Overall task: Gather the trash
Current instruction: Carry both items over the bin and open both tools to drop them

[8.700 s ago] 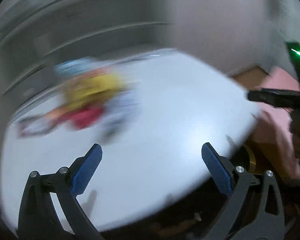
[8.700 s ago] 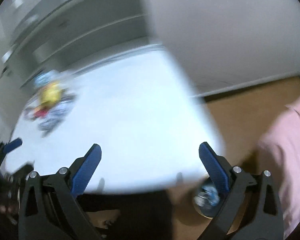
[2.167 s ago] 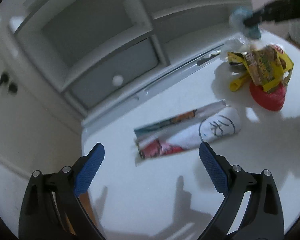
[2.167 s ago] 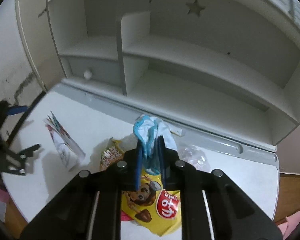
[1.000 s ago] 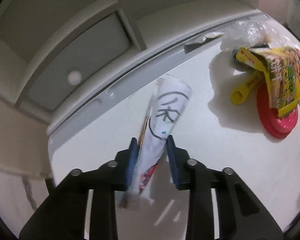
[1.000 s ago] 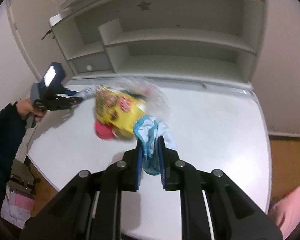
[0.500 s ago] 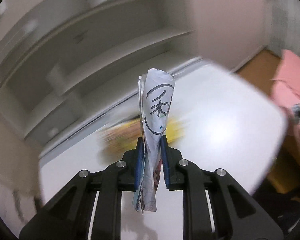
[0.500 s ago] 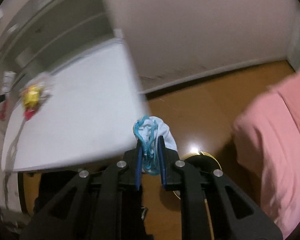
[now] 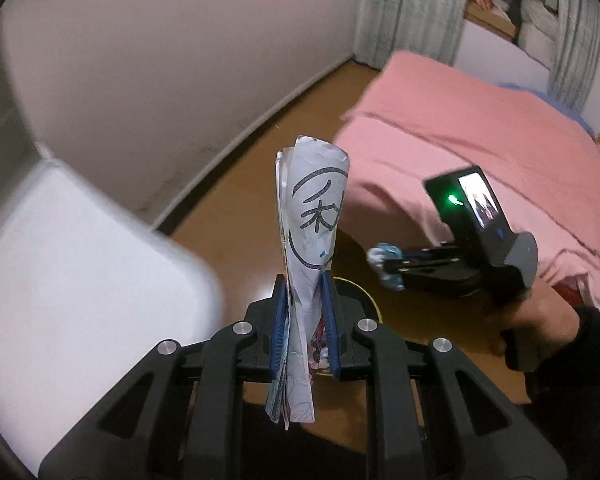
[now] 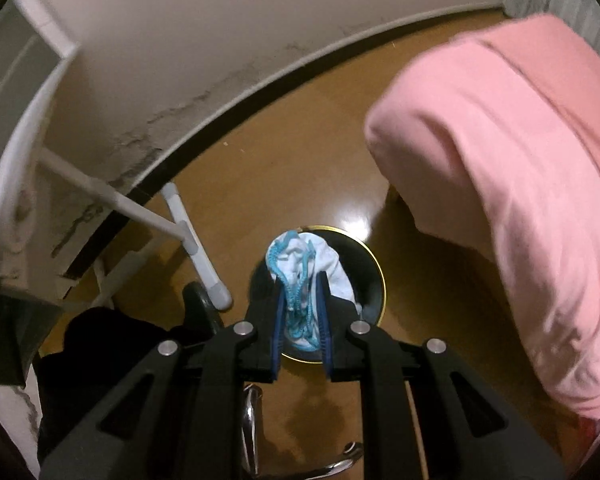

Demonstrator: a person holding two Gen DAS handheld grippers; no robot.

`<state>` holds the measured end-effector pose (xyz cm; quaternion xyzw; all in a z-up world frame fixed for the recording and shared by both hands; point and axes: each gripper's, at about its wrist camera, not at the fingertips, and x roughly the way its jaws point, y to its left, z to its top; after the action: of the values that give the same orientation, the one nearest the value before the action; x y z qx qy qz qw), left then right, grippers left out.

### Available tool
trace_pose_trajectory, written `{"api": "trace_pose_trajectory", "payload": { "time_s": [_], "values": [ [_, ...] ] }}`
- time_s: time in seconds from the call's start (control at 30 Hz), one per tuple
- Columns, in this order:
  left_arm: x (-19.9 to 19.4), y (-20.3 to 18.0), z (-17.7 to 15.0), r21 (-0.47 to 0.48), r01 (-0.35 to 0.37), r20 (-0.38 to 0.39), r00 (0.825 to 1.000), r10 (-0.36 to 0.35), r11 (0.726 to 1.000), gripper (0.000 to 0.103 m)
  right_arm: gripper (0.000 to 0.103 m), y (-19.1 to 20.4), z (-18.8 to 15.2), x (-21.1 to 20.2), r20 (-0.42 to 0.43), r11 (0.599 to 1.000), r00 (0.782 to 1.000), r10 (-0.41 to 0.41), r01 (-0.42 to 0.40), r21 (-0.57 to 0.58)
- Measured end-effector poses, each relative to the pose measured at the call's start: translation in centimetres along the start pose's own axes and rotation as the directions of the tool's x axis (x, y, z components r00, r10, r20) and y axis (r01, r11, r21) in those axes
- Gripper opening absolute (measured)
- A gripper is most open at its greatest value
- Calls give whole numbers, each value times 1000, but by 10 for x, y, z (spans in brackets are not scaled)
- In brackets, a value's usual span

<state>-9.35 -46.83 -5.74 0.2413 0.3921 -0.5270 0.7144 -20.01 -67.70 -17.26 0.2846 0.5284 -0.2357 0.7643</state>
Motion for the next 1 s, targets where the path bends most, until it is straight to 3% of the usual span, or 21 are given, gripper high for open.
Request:
{"api": "trace_pose_trajectory", "payload": {
  "time_s": [0.1, 0.3, 0.6, 0.83, 0.9, 0.97, 1.0],
  "values": [
    [48, -8, -4, -14, 55, -72, 996, -56, 998, 17, 15, -17, -1, 25, -45, 999, 999, -2, 4, 48],
    [134, -27, -16, -78, 69, -202, 976, -84, 995, 17, 15, -42, -13, 61, -121, 994, 993, -7, 20, 108],
    [193, -26, -36, -108, 64, -273, 958, -91, 992, 17, 15, -46, -18, 82, -162, 993, 987, 15, 5, 121],
    [199, -24, -41, -106, 78, -265, 959, -104, 991, 18, 15, -49, -16, 87, -166, 992, 986, 22, -2, 125],
    [200, -24, -41, -108, 87, -261, 959, -112, 990, 28, 15, -51, -15, 87, -159, 991, 987, 25, -4, 131],
    [198, -24, -42, -103, 83, -245, 964, -106, 991, 61, 15, -52, -15, 85, -155, 991, 988, 24, -3, 136],
    [196, -25, -42, -98, 79, -233, 967, -100, 992, 63, 15, -53, -16, 85, -154, 991, 988, 25, -4, 137]
  ]
}}
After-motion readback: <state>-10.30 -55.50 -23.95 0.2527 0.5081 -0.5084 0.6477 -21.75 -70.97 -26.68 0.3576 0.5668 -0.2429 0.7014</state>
